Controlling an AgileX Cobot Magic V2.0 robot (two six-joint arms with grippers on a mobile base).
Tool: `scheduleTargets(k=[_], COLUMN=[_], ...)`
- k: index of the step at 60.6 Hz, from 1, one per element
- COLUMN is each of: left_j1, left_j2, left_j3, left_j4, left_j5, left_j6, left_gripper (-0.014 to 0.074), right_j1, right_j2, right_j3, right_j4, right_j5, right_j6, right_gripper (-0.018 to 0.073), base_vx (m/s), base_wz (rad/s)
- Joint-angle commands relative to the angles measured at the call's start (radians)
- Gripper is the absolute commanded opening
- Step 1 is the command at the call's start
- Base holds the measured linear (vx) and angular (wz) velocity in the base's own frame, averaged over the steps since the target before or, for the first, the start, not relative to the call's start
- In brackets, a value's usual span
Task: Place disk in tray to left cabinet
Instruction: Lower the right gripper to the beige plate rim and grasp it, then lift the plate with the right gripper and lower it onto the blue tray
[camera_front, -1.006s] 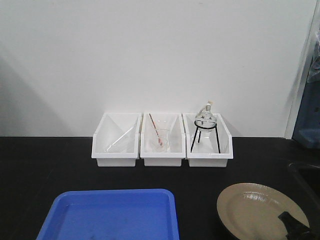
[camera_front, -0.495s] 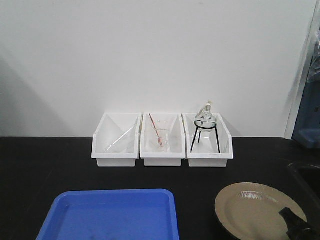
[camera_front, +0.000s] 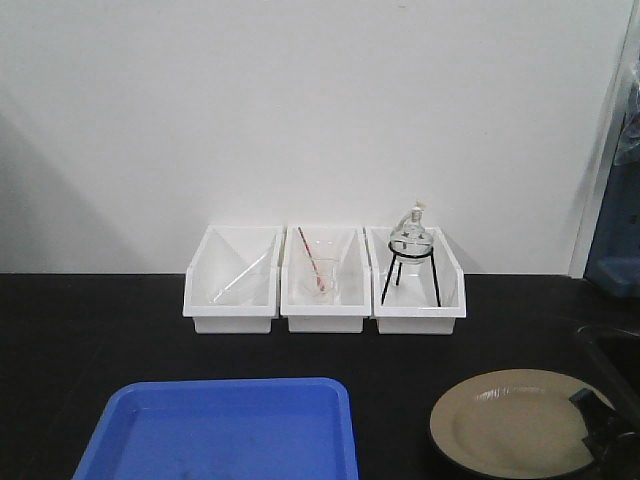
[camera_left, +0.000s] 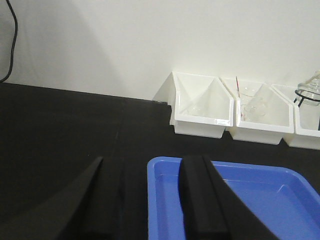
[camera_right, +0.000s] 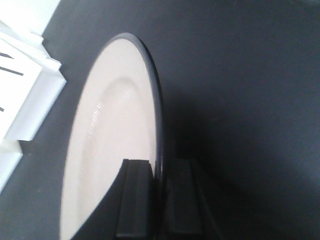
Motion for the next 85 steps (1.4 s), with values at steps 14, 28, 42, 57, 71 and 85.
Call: scheduleTargets(k=[14, 28, 42, 57, 71, 85], left_j1=[0.004, 0.004, 0.004, 0.004, 0.004, 0.004], left_j2=[0.008, 0.008, 0.008, 0.008, 0.008, 0.008], left_j3=[-0.036, -0.036, -0.036, -0.036, -0.036, -0.036], left_j4=[-0.006, -0.006, -0.006, -0.006, -0.006, -0.006], left_j5=[-0.077, -0.077, -0.077, -0.077, -0.077, -0.077], left_j6=[-0.008, -0.008, -0.008, -0.008, -0.008, -0.008], left_gripper=[0.0401, 0.0401, 0.0401, 0.0401, 0.0401, 0.0401], right_j1=[-0.005, -0.005, -0.005, -0.005, 0.089, 0.313], right_j2=[-0.1, -0.108, -0.118, -0.119, -0.013, 0.197], right_j3=[-0.024, -0.024, -0.024, -0.039, -0.193, -0.342], right_j4=[-0.02, -0.024, -0.16, -0.446, -0.892, -0.895], right_j5=[-0.156, -0.165, -0.275, -0.395, -0.4, -0.443], right_j6=[0.084, 0.17, 0.338, 0.65, 1.092, 1.097], right_gripper=[-0.0002, -0.0002, -0.0002, -0.0002, -0.0002, -0.0002], base_vx=[0.0, 0.0, 0.0, 0.0, 0.0, 0.0], base_wz=[0.0, 0.0, 0.0, 0.0, 0.0, 0.0])
